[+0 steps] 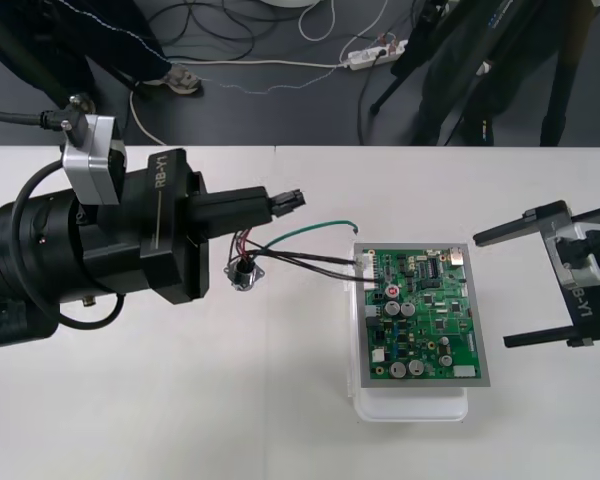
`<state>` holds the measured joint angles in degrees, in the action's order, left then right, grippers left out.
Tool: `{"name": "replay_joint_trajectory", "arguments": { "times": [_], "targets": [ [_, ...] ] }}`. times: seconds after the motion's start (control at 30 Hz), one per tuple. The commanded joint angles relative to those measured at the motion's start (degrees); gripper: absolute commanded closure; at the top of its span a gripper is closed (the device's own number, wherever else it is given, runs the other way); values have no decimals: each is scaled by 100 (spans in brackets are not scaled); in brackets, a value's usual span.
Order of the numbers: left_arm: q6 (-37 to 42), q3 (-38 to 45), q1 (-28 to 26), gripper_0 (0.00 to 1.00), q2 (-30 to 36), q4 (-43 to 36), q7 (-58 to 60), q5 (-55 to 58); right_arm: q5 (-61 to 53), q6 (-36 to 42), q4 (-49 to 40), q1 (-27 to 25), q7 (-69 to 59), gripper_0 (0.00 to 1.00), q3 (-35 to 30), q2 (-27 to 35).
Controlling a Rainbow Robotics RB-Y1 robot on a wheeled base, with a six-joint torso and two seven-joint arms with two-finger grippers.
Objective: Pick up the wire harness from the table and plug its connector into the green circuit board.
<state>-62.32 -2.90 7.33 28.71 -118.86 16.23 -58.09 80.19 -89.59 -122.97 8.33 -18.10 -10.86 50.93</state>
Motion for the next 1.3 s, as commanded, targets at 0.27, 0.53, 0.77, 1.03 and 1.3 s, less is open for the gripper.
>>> {"name": "replay_joint_trajectory", "arguments": {
  "times": [0.27, 0.53, 0.77, 1.03, 1.3],
  "targets": [
    [-1265, 510, -56, 100, 20, 1093, -1105, 500, 1420, -41, 221, 266, -396, 0, -197, 383],
    [-1872, 528, 32, 100, 20, 1743, -1597, 492, 2299, -41, 212, 266, -572, 0, -153, 383],
    [-2329, 422, 260, 100, 20, 2535, -2318, 360, 3029, -41, 221, 266, -669, 0, 277, 383],
    [-2628, 141, 594, 100, 20, 3528, -3153, 307, 3503, -41, 212, 257, -1328, 0, 682, 383],
    [-2628, -404, 928, 100, 47, 4424, -3891, 289, 3820, -41, 71, 257, -1583, 0, 1042, 313]
  ]
}}
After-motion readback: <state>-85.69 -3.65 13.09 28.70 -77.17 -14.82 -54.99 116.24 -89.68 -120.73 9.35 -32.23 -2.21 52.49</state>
